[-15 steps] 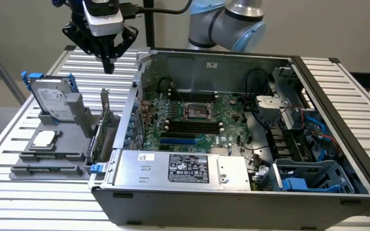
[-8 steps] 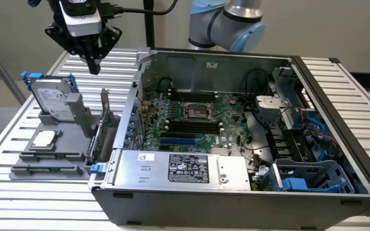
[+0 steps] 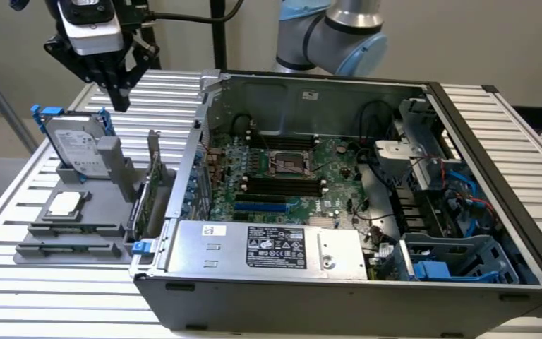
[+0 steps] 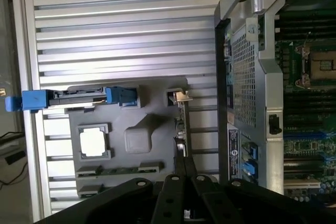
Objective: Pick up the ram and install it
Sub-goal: 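Reach for the ram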
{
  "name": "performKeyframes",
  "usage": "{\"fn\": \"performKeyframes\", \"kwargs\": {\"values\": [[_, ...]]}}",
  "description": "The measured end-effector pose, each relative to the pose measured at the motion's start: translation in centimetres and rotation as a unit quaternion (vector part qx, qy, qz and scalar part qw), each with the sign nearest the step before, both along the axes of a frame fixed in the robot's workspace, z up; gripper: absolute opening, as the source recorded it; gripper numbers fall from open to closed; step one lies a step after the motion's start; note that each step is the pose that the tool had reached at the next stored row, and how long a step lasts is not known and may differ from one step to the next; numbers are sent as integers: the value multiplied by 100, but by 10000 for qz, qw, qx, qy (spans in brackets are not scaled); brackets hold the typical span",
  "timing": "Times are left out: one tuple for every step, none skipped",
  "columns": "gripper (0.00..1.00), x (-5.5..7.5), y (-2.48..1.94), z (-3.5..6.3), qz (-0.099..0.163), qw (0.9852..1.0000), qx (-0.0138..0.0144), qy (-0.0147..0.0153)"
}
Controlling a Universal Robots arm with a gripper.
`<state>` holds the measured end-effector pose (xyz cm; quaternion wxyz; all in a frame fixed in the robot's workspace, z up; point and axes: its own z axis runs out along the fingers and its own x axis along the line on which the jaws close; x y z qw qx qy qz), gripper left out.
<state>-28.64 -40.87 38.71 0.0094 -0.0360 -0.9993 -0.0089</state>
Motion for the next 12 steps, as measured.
{"fn": "performKeyframes", "kwargs": {"values": [[11, -19, -10, 0, 0, 10000, -3, 1], [11, -33, -22, -2, 0, 10000, -4, 0], [11, -49, -36, -3, 0, 10000, -5, 0], [11, -64, -49, -4, 0, 10000, -6, 1], [11, -78, -63, -6, 0, 10000, -6, 1], [11, -92, -77, -8, 0, 10000, -6, 1], [11, -107, -91, -10, 0, 10000, -6, 1], [11, -122, -105, -12, 0, 10000, -6, 1], [11, -136, -120, -14, 0, 10000, -6, 1], [11, -149, -134, -15, 0, 10000, -6, 2], [11, -163, -148, -17, 0, 10000, -6, 2], [11, -176, -163, -19, 0, 10000, -6, 2]]}}
